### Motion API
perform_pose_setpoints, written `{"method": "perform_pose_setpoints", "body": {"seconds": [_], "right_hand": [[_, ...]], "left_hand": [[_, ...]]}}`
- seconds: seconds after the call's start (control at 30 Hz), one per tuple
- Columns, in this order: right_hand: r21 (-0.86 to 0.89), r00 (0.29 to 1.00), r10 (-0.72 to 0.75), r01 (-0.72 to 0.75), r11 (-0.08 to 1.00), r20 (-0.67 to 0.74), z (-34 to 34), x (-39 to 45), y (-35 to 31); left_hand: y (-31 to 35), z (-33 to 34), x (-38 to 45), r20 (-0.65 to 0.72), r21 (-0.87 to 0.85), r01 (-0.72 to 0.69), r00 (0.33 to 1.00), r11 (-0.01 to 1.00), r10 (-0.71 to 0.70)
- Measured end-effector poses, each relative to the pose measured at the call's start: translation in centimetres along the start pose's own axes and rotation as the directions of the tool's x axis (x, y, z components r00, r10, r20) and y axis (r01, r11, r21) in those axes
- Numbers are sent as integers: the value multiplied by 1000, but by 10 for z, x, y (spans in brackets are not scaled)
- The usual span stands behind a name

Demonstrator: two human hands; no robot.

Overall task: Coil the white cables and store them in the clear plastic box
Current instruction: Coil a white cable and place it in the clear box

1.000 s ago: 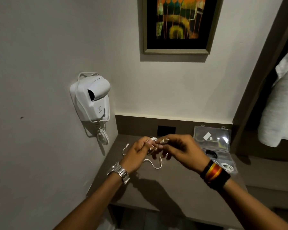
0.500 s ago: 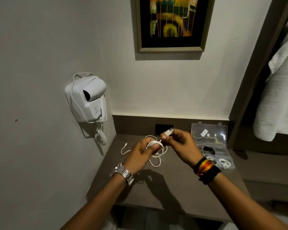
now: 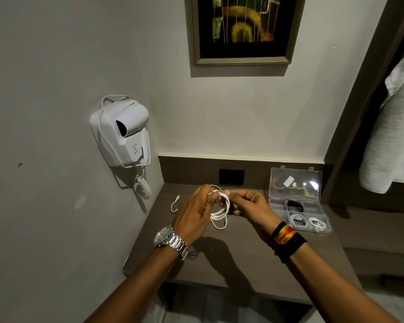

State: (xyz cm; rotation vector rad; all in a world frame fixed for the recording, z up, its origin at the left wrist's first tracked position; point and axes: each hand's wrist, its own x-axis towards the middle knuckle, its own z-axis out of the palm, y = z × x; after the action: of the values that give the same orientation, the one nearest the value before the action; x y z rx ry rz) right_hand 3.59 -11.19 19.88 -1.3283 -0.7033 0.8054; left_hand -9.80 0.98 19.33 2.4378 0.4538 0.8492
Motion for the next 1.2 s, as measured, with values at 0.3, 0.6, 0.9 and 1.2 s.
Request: {"method": "perform_pose_setpoints", "body": {"seconds": [0.3,0.6,0.9,1.2], "right_hand": [[-10,997,48,-47,999,56,5,4,1],[33,996,0,-3,999,86,18,10,7],[-753,909,-415,303,584,45,38,11,26],[-527,972,-211,127,840,-103,51,16,51]], "left_hand": [[-12,0,0,8,21,38,999,999,-38],[-33,-4,0,94,9,54,994,999,-54],[-65,-8,1,292,-176,215,943,961,-158],[-104,-14,-1,490,-519,622,779,587,-392]]}}
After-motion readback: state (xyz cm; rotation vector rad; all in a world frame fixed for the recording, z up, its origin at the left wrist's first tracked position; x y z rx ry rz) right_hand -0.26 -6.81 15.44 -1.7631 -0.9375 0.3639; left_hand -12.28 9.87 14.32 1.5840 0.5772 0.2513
